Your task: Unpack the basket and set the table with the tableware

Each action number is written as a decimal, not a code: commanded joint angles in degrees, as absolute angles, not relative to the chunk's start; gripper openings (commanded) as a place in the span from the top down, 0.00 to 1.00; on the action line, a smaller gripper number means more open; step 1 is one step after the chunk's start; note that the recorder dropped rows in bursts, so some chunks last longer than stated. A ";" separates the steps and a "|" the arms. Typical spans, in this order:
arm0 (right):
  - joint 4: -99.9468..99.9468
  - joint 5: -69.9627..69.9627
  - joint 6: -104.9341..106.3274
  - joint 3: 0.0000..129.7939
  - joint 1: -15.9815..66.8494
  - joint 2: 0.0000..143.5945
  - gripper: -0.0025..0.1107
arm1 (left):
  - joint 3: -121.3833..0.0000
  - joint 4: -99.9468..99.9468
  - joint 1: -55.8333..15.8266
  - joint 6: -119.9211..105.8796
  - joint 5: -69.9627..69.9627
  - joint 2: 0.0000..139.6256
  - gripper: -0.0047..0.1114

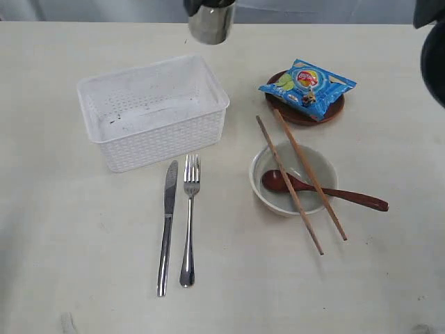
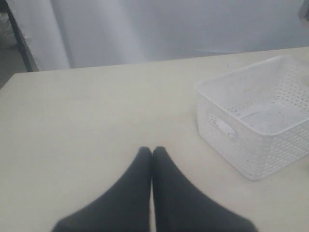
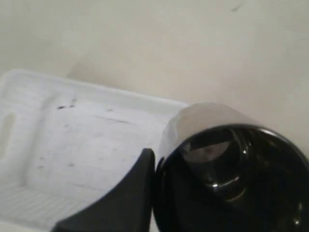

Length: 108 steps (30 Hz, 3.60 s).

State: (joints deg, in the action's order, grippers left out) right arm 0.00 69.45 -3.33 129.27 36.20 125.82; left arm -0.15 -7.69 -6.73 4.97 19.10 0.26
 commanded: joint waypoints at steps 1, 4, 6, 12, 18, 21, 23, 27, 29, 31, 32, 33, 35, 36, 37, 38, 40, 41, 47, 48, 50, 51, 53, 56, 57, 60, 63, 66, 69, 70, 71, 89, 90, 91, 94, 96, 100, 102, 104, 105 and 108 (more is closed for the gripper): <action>4.95 69.96 -7.32 126.79 32.63 125.00 0.98 | 0.00 -7.71 -6.52 4.88 18.68 0.00 0.96; 6.54 69.96 -9.11 122.50 30.99 125.22 0.98 | 0.00 -7.71 -6.52 4.88 18.68 0.00 0.96; 6.54 69.96 -9.01 118.77 30.77 125.35 0.98 | 0.00 -7.71 -6.52 4.88 18.68 0.00 0.96; 0.69 66.92 -8.24 112.36 32.24 125.77 0.98 | 0.00 -7.71 -6.52 4.88 18.68 0.00 0.96; -7.47 63.33 -7.64 111.89 33.47 128.67 0.98 | 0.00 -7.71 -6.52 4.88 18.68 0.00 0.96; -10.92 61.62 -7.64 111.89 33.47 130.10 0.98 | 0.00 -7.71 -6.52 4.88 18.68 0.00 0.96; -13.04 59.57 -7.64 111.89 33.47 130.83 0.98 | 0.00 -7.71 -6.52 4.88 18.68 0.00 0.96; -19.18 55.56 -7.51 111.89 33.84 131.68 0.98 | 0.00 -7.71 -6.52 4.88 18.68 0.00 0.96; -19.80 54.24 -7.27 111.89 34.80 132.07 0.98 | 0.00 -7.71 -6.52 4.88 18.68 0.00 0.96; -20.38 53.07 -7.27 111.89 35.82 132.46 0.98 | 0.00 -7.71 -6.52 4.88 18.68 0.00 0.96; -21.08 52.22 -7.15 111.89 36.44 132.62 0.98 | 0.00 -7.71 -6.52 4.88 18.68 0.00 0.96; -21.77 51.14 -6.58 111.89 36.95 132.58 0.98 | 0.00 -7.71 -6.52 4.88 18.68 0.00 0.96; -22.60 49.87 -5.19 112.64 37.83 132.81 0.98 | 0.00 -7.71 -6.52 4.88 18.68 0.00 0.96; -22.60 49.74 -5.10 113.36 38.28 132.81 0.98 | 0.00 -7.71 -6.52 4.88 18.68 0.00 0.96; -22.60 49.74 -4.85 114.10 38.44 132.81 0.98 | 0.00 -7.71 -6.52 4.88 18.68 0.00 0.96; -22.60 50.04 -4.40 114.96 38.67 132.81 0.98 | 0.00 -7.71 -6.52 4.88 18.68 0.00 0.96; -22.03 52.24 -3.61 116.98 38.76 132.81 0.98 | 0.00 -7.71 -6.52 4.88 18.68 0.00 0.96; -20.21 53.70 -3.64 118.14 38.61 132.81 0.98 | 0.00 -7.71 -6.52 4.88 18.68 0.00 0.96; -6.31 62.37 -11.43 121.88 36.10 132.81 0.98 | 0.00 -7.71 -6.52 4.88 18.68 0.00 0.96; -5.15 63.08 -12.64 121.98 35.69 132.81 0.98 | 0.00 -7.71 -6.52 4.88 18.68 0.00 0.96; -5.30 64.53 -13.72 121.87 34.75 132.81 0.98 | 0.00 -7.71 -6.52 4.88 18.68 0.00 0.96; -5.47 65.25 -13.72 121.87 34.53 133.07 0.98 | 0.00 -7.71 -6.52 4.88 18.68 0.00 0.96; -5.45 65.70 -13.50 121.87 34.52 133.67 0.98 | 0.00 -7.71 -6.52 4.88 18.68 0.00 0.96; -5.62 64.78 -13.40 121.87 35.07 134.52 0.98 | 0.00 -7.71 -6.52 4.88 18.68 0.00 0.96; -5.76 64.39 -13.40 121.87 35.53 134.93 0.98 | 0.00 -7.71 -6.52 4.88 18.68 0.00 0.96; -6.17 63.76 -13.09 121.87 36.29 135.47 0.98 | 0.00 -7.71 -6.52 4.88 18.68 0.00 0.96; -6.06 64.49 -11.92 121.87 36.79 135.82 0.98 | 0.00 -7.71 -6.52 4.88 18.68 0.00 0.96; -6.06 65.40 -11.50 121.87 36.79 136.06 0.98 | 0.00 -7.71 -6.52 4.88 18.68 0.00 0.96; -6.06 65.40 -11.75 121.87 36.79 136.06 0.91 | 0.00 -7.71 -6.52 4.88 18.68 0.00 0.96; -6.17 65.40 -12.01 121.87 36.79 136.06 0.83 | 0.00 -7.71 -6.52 4.88 18.68 0.00 0.96; -6.17 65.40 -12.01 121.87 36.79 136.06 0.71 | 0.00 -7.71 -6.52 4.88 18.68 0.00 0.96; -2.45 69.96 -7.59 127.25 36.79 121.72 0.95 | 0.00 -7.71 -6.52 4.88 18.68 0.00 0.96; -2.45 69.96 -7.30 126.25 36.79 119.97 0.98 | 0.00 -7.71 -6.52 4.88 18.68 0.00 0.96; -2.45 69.96 -7.30 125.03 36.79 118.08 0.98 | 0.00 -7.71 -6.52 4.88 18.68 0.00 0.96; -1.74 69.96 -7.41 119.78 36.79 111.72 0.98 | 0.00 -7.71 -6.52 4.88 18.68 0.00 0.96; -1.41 69.40 -7.68 115.29 36.79 105.95 0.98 | 0.00 -7.71 -6.52 4.88 18.68 0.00 0.96; -0.53 62.16 -7.68 104.09 36.79 93.97 0.98 | 0.00 -7.71 -6.52 4.88 18.68 0.00 0.96; 0.56 57.08 -7.68 97.32 36.79 86.48 0.98 | 0.00 -7.71 -6.52 4.88 18.68 0.00 0.96; 0.80 50.65 -8.00 89.89 36.79 78.54 0.98 | 0.00 -7.71 -6.52 4.88 18.68 0.00 0.96; 0.80 47.14 -8.61 86.87 36.79 74.53 0.98 | 0.00 -7.71 -6.52 4.88 18.68 0.00 0.96; 0.80 38.66 -9.23 76.88 36.79 63.73 0.98 | 0.00 -7.71 -6.52 4.88 18.68 0.00 0.96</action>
State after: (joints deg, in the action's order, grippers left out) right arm 0.00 46.35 -8.56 84.41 37.00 71.95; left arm -0.15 -7.69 -6.73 4.97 19.10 0.26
